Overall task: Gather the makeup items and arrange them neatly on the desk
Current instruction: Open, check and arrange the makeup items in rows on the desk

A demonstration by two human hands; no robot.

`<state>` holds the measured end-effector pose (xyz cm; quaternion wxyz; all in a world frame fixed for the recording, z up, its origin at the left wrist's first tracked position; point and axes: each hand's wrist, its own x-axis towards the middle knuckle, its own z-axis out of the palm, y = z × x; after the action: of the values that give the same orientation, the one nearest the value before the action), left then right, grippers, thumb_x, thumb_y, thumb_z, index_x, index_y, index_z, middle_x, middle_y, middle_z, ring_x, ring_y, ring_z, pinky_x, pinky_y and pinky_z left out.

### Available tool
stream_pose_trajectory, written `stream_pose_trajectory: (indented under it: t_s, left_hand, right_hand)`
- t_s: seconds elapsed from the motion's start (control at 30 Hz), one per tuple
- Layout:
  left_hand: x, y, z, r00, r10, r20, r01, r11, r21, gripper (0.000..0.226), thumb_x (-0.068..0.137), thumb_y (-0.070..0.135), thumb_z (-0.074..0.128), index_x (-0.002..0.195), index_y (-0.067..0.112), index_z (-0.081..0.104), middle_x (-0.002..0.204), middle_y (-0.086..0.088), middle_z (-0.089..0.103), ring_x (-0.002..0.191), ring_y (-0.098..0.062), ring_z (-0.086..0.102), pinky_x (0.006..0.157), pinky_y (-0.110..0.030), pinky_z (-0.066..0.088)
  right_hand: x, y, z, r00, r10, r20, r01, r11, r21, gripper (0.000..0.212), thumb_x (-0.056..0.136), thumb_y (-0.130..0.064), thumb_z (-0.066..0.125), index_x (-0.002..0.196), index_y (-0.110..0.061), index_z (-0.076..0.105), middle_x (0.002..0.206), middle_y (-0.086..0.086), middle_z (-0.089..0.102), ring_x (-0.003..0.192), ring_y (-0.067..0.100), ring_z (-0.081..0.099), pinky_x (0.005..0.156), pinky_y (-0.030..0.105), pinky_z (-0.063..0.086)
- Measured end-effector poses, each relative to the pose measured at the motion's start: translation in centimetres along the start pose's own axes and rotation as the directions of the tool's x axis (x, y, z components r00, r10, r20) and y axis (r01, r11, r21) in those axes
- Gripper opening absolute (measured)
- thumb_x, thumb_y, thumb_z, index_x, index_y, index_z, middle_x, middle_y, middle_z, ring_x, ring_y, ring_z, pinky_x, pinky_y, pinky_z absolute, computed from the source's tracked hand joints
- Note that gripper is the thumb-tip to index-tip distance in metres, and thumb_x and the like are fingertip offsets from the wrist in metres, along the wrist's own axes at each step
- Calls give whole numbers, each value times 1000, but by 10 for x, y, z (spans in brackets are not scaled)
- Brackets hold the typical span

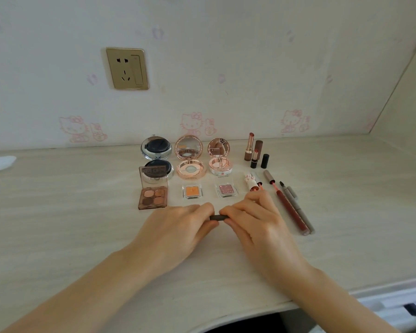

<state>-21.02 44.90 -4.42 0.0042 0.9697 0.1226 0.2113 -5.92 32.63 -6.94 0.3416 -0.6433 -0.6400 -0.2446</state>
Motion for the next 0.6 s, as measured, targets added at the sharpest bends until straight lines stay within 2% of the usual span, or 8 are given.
stream_pose_trajectory:
  t_s: [0.07, 0.17, 0.3, 0.37, 0.47, 0.53, 0.6]
  left_hand:
    - [0, -1, 1, 999, 46, -15, -44, 995, 84, 35, 96, 47, 30, 78, 23, 48, 56, 8, 53, 42, -19, 52, 32, -27, 33]
    - [1, 0, 1, 1000, 17, -8, -16, 990, 143, 35, 96, 51, 25, 79, 26, 43, 47, 5, 50, 36, -21, 49, 32, -27, 30]
    - [0, 1, 1, 994, -87, 60, 85, 996, 39, 43, 89, 63, 9, 95, 32, 37, 62, 3, 51, 63, -23, 57, 52, -36, 42]
    - [1, -2, -1, 988, -124, 91, 125, 992, -9, 45, 88, 67, 13, 96, 31, 41, 64, 6, 50, 66, -20, 56, 57, -37, 44]
    - [2, -5, -5, 981, -149, 121, 153, 988, -27, 48, 83, 73, 20, 92, 31, 41, 58, 7, 46, 62, -16, 50, 55, -35, 41]
    - [1, -5, -9, 970, -174, 171, 186, 981, -56, 47, 79, 77, 27, 95, 34, 35, 58, 6, 45, 59, -13, 47, 55, -34, 39]
    - [0, -3, -11, 966, -182, 183, 210, 966, -149, 42, 83, 72, 37, 99, 33, 32, 58, 4, 46, 57, -11, 45, 55, -33, 38]
  right_hand:
    - [1, -1, -1, 1000, 8, 10, -8, 1000, 7, 18, 94, -19, 59, 99, -7, 72, 88, -1, 66, 87, 22, 48, 78, 34, 45]
    - [0, -2, -2, 1000, -1, 6, 1, 1000, 24, 14, 92, -15, 62, 99, -7, 72, 88, -1, 66, 87, 21, 46, 79, 33, 44]
    - [-1, -1, 0, 1000, -21, 2, 21, 1000, 7, 14, 87, -6, 68, 100, -7, 72, 89, -1, 66, 86, 23, 46, 75, 35, 45]
    - [-1, 0, 2, 1000, -17, -8, 17, 1000, 6, 16, 85, -4, 68, 101, -7, 72, 89, 0, 66, 86, 24, 45, 72, 37, 45]
    - [-1, 1, 2, 1000, -20, -24, 21, 999, 30, 15, 86, -8, 68, 100, -8, 73, 89, -1, 66, 86, 22, 45, 73, 36, 45]
    - [0, 2, 1, 999, 23, -42, -21, 998, 57, 16, 87, -14, 67, 100, -8, 74, 90, -2, 67, 88, 20, 46, 79, 28, 44]
    - [1, 4, -2, 994, 86, -68, -80, 993, 89, 19, 87, -18, 65, 101, -10, 74, 91, -4, 68, 90, 16, 46, 84, 20, 40]
